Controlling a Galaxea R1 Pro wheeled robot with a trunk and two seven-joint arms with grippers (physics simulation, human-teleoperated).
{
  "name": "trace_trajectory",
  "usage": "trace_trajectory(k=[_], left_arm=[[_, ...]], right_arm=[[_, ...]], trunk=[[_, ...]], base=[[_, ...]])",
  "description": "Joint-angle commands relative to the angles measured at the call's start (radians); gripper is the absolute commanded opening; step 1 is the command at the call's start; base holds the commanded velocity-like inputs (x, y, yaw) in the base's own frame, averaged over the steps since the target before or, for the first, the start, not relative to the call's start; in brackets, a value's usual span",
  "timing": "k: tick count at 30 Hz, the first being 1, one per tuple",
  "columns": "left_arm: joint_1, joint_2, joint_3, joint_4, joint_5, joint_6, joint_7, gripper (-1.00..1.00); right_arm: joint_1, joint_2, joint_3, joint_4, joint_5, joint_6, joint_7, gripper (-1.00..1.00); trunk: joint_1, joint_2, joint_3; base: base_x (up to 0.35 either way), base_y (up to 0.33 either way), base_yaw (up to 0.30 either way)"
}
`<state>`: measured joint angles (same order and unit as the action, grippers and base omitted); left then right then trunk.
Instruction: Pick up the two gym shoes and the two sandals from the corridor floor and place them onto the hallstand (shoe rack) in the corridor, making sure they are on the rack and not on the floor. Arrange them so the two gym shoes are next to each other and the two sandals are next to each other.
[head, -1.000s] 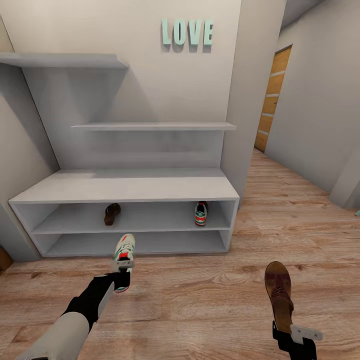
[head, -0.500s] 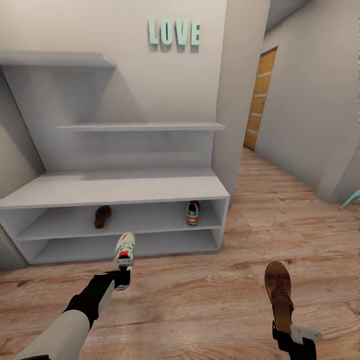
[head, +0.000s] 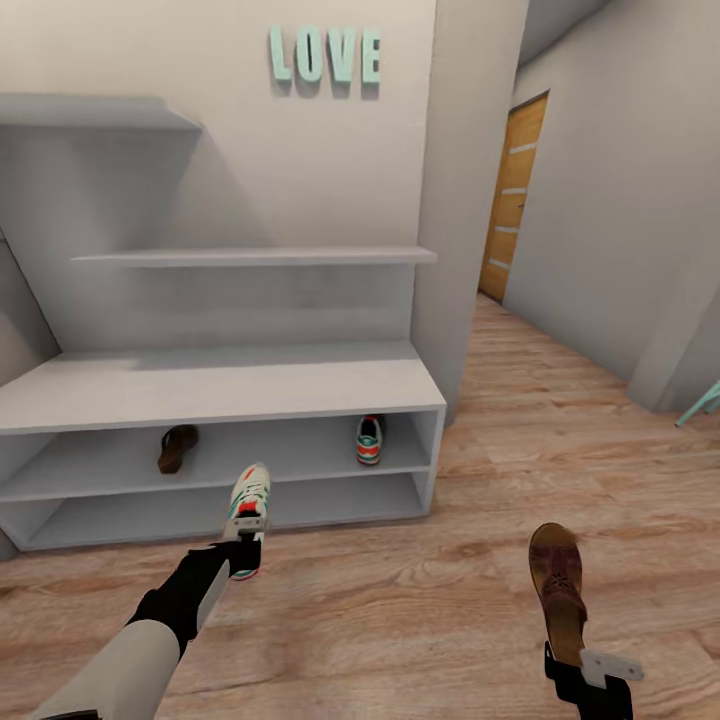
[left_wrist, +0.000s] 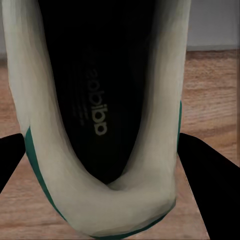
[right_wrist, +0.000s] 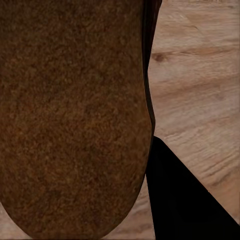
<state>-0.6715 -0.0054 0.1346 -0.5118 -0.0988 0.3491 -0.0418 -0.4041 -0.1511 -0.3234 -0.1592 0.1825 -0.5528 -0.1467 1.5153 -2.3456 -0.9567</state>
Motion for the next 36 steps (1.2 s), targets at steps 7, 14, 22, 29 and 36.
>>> trace_trajectory(k=[7,14,22,29,36], left_arm=[[-0.001,-0.002,0.005,-0.002,-0.01,0.005,-0.004,-1.0],[0.0,-0.002,0.006,-0.001,-0.01,0.005,-0.004,-1.0],[0.0,-0.002,0.007,-0.001,-0.01,0.004,-0.004,-1.0],[0.001,-0.001,0.007,-0.001,-0.01,0.004,-0.004,-1.0],[0.005,0.001,0.006,-0.002,-0.01,0.004,-0.004,-1.0]], right_arm=[[-0.001,0.001,-0.003,0.001,0.008,-0.001,-0.004,-1.0],[-0.001,0.002,-0.003,0.001,0.008,-0.002,-0.004,-1.0],[-0.001,0.002,-0.003,0.001,0.008,-0.003,-0.004,-1.0],[-0.001,0.002,-0.005,0.001,0.008,-0.003,-0.004,-1.0],[-0.001,0.002,-0.005,0.001,0.008,-0.003,-0.005,-1.0]], trunk=[[0.0,0.0,-0.001],[0.0,0.0,-0.001],[0.0,0.0,-0.001],[0.0,0.0,-0.001],[0.0,0.0,-0.001]], base=[[0.318,-0.053,0.0],[0.301,-0.144,0.0],[0.305,-0.135,-0.187],[0.221,-0.09,-0.287],[0.019,-0.005,-0.074]])
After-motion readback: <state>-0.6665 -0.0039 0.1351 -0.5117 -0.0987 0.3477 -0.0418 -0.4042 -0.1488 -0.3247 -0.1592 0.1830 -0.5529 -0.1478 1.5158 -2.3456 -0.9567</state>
